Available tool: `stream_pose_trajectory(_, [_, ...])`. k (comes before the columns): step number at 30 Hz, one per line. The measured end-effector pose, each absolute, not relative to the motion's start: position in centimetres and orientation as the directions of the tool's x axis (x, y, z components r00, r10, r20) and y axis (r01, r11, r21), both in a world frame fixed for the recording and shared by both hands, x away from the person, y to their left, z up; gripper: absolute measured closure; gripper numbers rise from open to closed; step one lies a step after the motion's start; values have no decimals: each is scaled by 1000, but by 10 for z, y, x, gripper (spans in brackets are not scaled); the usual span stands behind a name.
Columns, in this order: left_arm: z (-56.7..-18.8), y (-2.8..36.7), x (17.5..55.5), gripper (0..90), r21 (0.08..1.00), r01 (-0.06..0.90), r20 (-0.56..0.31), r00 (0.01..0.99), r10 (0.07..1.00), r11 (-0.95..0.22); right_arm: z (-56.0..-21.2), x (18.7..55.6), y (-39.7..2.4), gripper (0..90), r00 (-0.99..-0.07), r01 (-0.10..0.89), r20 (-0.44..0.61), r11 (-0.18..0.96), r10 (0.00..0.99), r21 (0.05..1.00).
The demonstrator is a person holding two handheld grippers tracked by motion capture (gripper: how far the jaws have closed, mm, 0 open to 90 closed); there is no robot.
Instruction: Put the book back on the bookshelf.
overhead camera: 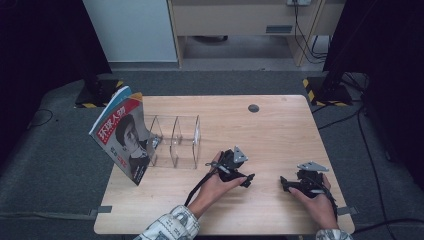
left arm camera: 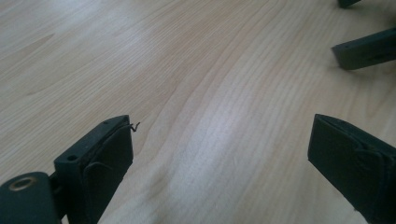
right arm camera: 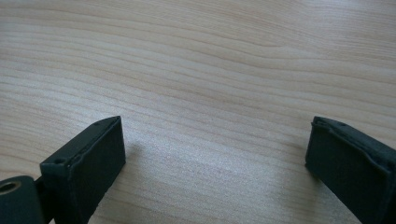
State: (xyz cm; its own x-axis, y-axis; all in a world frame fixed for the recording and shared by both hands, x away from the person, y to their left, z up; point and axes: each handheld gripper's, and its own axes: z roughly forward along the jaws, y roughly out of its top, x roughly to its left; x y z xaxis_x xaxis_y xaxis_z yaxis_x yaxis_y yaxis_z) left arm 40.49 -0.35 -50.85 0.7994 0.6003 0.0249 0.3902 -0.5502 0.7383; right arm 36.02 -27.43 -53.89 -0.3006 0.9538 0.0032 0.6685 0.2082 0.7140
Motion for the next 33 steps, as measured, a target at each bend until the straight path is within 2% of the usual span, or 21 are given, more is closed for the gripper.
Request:
stream_pose_trajectory(12, [-521,-19,425,72,696,444,36,763,645,-564,-539,360,-274,49,-301,669,4,208,954,714])
stream_pose_trajectory(18, [-518,-16,439,80,711,487,11,713,701,-506,-539,360,-274,49,-301,669,4,208,954,714])
stream_pose_trajectory(33, [-531,-20,446,76,679,501,58,692,719,-537,-539,360,-274,49,-301,669,4,208,954,714])
